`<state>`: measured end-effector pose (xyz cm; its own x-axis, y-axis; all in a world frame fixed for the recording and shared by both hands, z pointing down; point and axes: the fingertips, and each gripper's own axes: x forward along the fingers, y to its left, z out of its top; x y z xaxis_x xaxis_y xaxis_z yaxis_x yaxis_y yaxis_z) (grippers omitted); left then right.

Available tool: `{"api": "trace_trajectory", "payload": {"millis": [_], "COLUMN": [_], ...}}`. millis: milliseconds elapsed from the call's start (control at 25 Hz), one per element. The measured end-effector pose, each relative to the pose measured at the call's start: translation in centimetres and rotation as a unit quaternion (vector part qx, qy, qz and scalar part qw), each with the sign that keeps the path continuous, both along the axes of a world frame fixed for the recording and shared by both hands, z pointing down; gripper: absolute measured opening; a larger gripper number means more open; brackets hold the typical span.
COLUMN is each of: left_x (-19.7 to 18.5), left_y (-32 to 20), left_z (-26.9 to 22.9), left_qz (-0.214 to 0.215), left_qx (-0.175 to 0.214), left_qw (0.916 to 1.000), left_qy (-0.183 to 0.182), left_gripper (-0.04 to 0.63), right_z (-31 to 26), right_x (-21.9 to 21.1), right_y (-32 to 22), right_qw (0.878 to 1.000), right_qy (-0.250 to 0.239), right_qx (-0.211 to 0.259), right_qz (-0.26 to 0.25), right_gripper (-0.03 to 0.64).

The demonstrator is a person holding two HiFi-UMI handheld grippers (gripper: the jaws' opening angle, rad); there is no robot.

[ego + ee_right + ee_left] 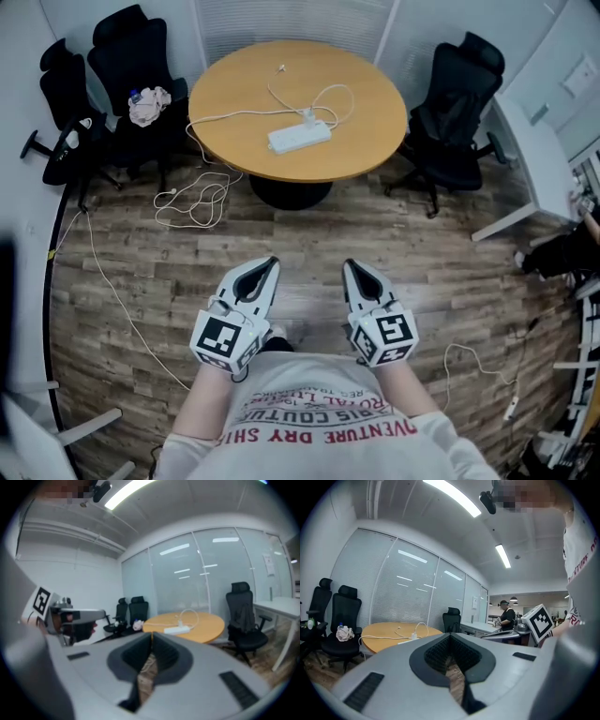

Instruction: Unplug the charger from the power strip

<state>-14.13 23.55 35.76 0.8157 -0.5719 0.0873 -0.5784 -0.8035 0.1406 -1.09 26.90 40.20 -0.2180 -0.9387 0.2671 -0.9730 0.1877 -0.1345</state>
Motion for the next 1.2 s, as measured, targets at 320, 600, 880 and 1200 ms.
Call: {"api": "trace_trajectory", "payload": {"millis": [320,600,880,1200], "left_x": [-2.6,-3.2,-0.7,6.3], "left_y": [-6.2,-10.2,-16.1,-24.4], "left_z": [0.8,2.0,2.3,2.1], "left_qz": [-0.003,-0.031,-0.082,-0.141], "left_qx": [-0.016,-0.019,-0.013,-0.017], "left_qw": [0.9998,0.9993,0.9965,0.9896], "left_qy": [0.01,0.005,-0.004,-0.021], "left_gripper": [0.034,0.034,0.034,0.034], "right_z": [0.1,1.3,2.0,2.5], "right_x": [-1.5,-1.0,2.2,9.3], "right_y": [-5.7,-10.8,-18.3,-28.8], "right_qw": [1.0,1.0,0.999,0.994], "right_qy": [0.005,0.014,0.012,-0.002], "right_qx": [-0.011,-0.019,-0.01,-0.021], "right_qz": [0.012,-0.01,-0.052,-0.108], "right_gripper": [0.03,0.029,0.029,0.029]}}
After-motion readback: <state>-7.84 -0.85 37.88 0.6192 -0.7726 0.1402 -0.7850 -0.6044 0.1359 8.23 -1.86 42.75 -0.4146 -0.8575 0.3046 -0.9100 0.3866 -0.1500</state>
